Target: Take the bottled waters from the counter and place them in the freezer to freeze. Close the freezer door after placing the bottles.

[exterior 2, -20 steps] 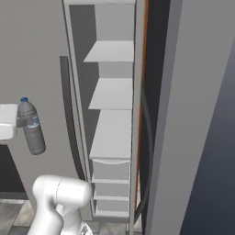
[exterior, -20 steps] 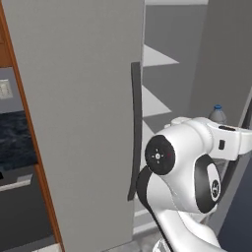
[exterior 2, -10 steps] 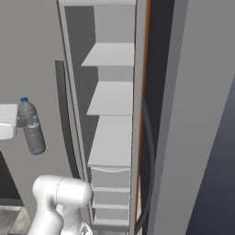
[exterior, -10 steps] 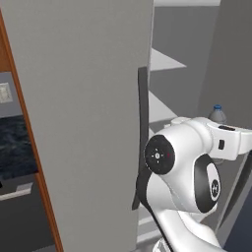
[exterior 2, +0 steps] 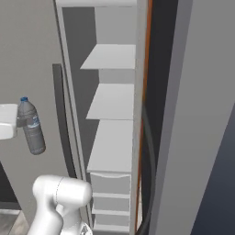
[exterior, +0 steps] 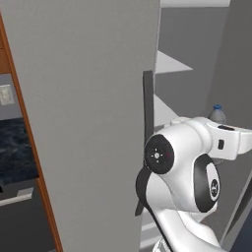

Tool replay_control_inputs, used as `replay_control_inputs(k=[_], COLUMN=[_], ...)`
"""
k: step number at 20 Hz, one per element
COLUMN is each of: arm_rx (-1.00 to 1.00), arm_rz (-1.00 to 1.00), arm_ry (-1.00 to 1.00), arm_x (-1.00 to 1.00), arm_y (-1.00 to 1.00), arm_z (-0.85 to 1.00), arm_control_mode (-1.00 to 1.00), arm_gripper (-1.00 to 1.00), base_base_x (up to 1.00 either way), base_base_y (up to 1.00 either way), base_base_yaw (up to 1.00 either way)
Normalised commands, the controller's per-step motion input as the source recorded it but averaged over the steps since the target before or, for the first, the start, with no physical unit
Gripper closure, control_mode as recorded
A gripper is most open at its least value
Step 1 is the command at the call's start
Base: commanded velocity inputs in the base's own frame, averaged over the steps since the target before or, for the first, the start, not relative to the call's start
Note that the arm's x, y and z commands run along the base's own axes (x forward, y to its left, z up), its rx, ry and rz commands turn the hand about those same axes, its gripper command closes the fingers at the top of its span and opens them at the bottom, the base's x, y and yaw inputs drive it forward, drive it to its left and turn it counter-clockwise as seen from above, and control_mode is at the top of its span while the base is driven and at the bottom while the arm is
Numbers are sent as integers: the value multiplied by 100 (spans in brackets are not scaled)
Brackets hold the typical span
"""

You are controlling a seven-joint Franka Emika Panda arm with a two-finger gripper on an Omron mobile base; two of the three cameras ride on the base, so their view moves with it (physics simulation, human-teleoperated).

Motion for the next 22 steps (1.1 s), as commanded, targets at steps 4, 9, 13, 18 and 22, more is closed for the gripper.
replay_control_inputs(k=[4,9,13,18,22], arm_rx=[0,0,0,0,0], arm_rz=[0,0,0,0,0], arm_ry=[0,0,0,0,0], arm_x=[0,0,0,0,0], arm_y=[0,0,0,0,0], arm_z=[0,0,0,0,0], arm_control_mode=[100,100,100,100,100], arm_gripper=[100,100,100,100,100], base_base_x=[25,14,8,20,26], base_base_y=[-28,-37,-41,-30,-24], base_base_yaw=[6,3,1,0,0])
